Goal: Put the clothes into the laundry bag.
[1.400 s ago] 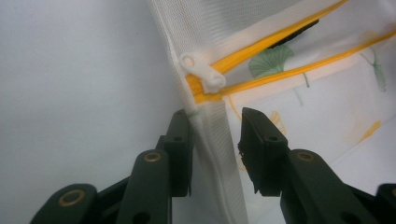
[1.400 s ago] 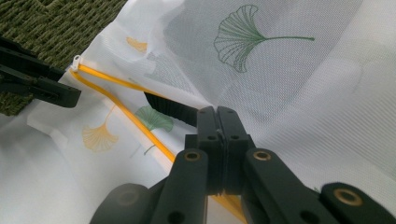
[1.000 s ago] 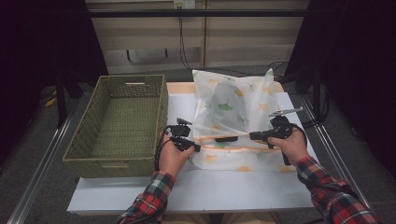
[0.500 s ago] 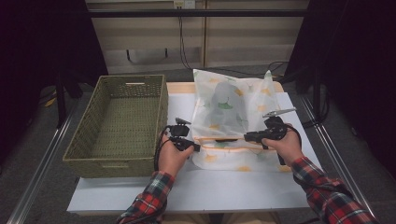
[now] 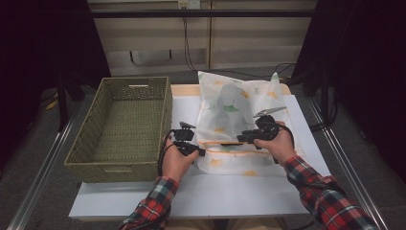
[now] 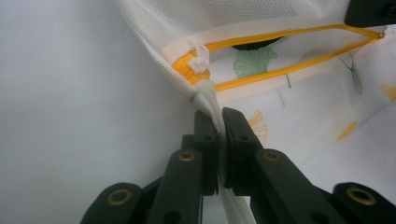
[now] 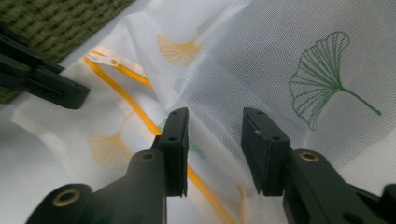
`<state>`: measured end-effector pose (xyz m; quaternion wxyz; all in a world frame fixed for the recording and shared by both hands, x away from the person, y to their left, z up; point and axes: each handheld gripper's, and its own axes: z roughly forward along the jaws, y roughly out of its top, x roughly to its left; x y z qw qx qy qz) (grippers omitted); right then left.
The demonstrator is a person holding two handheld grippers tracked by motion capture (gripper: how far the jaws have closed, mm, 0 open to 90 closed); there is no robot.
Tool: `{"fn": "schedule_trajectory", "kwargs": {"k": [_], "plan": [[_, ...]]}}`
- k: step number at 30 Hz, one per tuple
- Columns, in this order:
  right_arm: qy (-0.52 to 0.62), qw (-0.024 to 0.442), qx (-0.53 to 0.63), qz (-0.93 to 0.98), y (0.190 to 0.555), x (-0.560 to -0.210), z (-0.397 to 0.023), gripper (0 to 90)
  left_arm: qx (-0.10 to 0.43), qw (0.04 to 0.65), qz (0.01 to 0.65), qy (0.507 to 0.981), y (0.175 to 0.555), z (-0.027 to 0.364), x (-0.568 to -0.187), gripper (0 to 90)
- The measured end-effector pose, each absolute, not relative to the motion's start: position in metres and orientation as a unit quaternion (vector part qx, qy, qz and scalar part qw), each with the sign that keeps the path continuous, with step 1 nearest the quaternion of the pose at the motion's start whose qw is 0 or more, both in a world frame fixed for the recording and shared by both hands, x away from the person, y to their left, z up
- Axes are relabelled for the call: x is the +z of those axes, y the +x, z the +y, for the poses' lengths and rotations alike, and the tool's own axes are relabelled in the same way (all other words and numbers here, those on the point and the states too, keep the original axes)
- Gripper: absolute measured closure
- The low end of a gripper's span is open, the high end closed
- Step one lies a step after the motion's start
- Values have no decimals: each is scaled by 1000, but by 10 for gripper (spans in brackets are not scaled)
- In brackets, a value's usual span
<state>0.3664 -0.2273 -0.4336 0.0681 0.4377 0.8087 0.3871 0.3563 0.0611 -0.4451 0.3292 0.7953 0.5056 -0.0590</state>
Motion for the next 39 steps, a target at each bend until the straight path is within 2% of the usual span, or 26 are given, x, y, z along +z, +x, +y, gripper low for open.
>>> {"fn": "schedule_trajectory", "kwargs": {"k": [11, 26, 31, 39], "plan": [[428, 70, 359, 826, 368, -457, -212, 701, -59, 332, 503, 796, 356, 62, -444, 863], [440, 71, 347, 825, 369, -475, -212, 892, -60, 334, 503, 795, 356, 62, -444, 869], [441, 65, 352, 823, 366, -472, -213, 830, -63, 338, 505, 792, 355, 62, -443, 870], [436, 51, 382, 813, 360, -450, -212, 585, -62, 334, 502, 795, 354, 62, -442, 863]]}}
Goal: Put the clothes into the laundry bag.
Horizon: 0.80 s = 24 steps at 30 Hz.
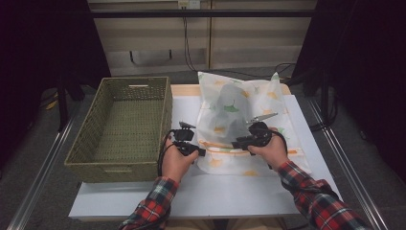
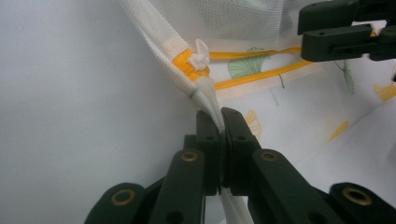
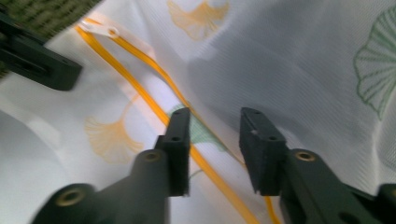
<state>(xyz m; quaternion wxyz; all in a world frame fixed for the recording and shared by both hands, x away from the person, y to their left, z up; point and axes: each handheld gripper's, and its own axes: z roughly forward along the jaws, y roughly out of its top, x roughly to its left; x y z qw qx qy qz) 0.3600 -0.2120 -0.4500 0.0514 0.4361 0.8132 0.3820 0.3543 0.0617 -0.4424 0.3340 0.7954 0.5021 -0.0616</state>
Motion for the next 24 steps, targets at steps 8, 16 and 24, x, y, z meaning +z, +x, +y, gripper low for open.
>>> {"fn": "schedule_trajectory", "kwargs": {"k": [8, 16, 24], "plan": [[425, 58, 394, 813, 362, -434, -205, 331, -63, 338, 505, 792, 352, 60, -442, 852], [420, 63, 389, 817, 365, -433, -192, 190, -65, 337, 497, 797, 351, 59, -441, 852], [424, 55, 383, 819, 368, -432, -182, 162, -66, 337, 498, 796, 348, 59, -440, 880]]}}
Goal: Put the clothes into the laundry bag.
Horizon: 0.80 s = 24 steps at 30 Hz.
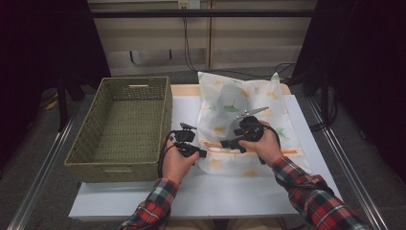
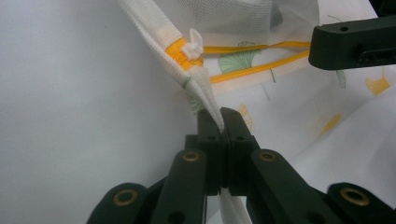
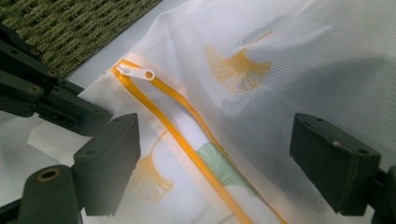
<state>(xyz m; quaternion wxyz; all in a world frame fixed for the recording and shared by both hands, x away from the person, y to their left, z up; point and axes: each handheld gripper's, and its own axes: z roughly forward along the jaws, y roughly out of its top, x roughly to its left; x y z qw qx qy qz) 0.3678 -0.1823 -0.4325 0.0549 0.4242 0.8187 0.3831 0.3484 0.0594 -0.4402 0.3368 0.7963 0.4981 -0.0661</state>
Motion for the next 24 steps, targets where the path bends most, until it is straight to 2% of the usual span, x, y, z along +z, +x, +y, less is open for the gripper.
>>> {"fn": "schedule_trajectory", "kwargs": {"k": [14, 24], "plan": [[424, 32, 395, 814, 376, -433, -160, 177, -61, 334, 489, 804, 344, 60, -439, 886], [423, 14, 400, 813, 379, -434, -147, 245, -59, 335, 490, 802, 344, 64, -439, 885]]}}
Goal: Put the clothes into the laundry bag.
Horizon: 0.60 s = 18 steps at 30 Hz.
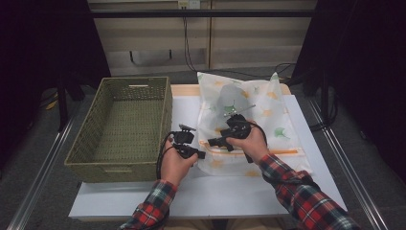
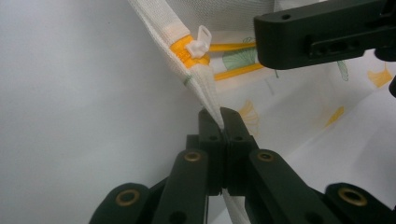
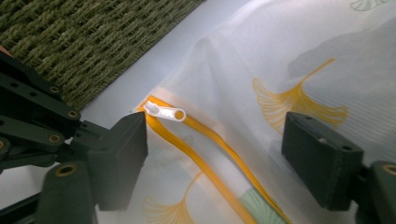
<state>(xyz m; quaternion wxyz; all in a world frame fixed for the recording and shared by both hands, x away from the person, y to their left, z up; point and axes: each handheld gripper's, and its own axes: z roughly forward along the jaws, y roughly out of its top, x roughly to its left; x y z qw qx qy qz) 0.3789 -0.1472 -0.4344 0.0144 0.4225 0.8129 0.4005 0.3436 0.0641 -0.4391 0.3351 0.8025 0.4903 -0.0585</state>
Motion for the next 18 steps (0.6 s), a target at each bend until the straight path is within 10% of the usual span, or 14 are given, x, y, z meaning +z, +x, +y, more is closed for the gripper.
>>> {"fn": "schedule_trajectory", "kwargs": {"k": [18], "plan": [[450, -49, 420, 787, 383, -439, -133, 458, -56, 335, 487, 804, 343, 64, -440, 886]]}}
